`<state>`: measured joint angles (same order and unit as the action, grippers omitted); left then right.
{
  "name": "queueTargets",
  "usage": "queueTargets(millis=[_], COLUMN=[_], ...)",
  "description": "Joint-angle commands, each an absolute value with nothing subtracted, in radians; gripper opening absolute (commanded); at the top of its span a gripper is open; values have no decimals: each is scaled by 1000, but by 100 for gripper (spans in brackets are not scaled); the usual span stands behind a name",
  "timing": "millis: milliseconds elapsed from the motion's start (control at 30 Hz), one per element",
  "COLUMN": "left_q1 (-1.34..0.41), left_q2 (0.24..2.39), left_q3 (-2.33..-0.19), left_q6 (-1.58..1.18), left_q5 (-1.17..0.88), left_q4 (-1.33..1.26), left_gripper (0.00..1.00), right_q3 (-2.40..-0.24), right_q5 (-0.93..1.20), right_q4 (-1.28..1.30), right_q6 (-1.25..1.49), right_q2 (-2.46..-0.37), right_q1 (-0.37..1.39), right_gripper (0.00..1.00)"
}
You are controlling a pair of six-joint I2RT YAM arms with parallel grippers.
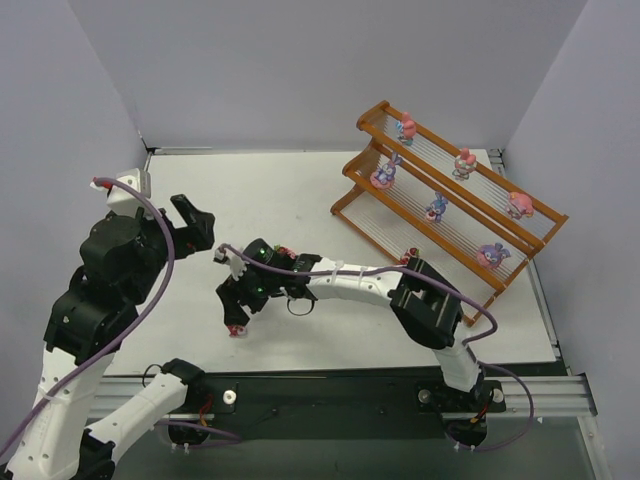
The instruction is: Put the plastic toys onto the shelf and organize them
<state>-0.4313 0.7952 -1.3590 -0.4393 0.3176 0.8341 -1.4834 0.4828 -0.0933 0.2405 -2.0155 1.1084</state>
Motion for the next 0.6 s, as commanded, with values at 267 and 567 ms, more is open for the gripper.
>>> queueTargets(millis=[267,567], left_q1=[-449,-465], left_q2=[799,805], left_q3=[-1384,-1381], left_q6=[-400,-383], left_q5=[341,359], left_q4=[825,816], left_gripper=[97,97], right_q3=[-1592,-1621], right_q5=[310,305], right_q4=[-61,-35], right_q6=[163,170], right_q2=[-2137,-2166], right_q1=[1158,1160], right_gripper=[73,46])
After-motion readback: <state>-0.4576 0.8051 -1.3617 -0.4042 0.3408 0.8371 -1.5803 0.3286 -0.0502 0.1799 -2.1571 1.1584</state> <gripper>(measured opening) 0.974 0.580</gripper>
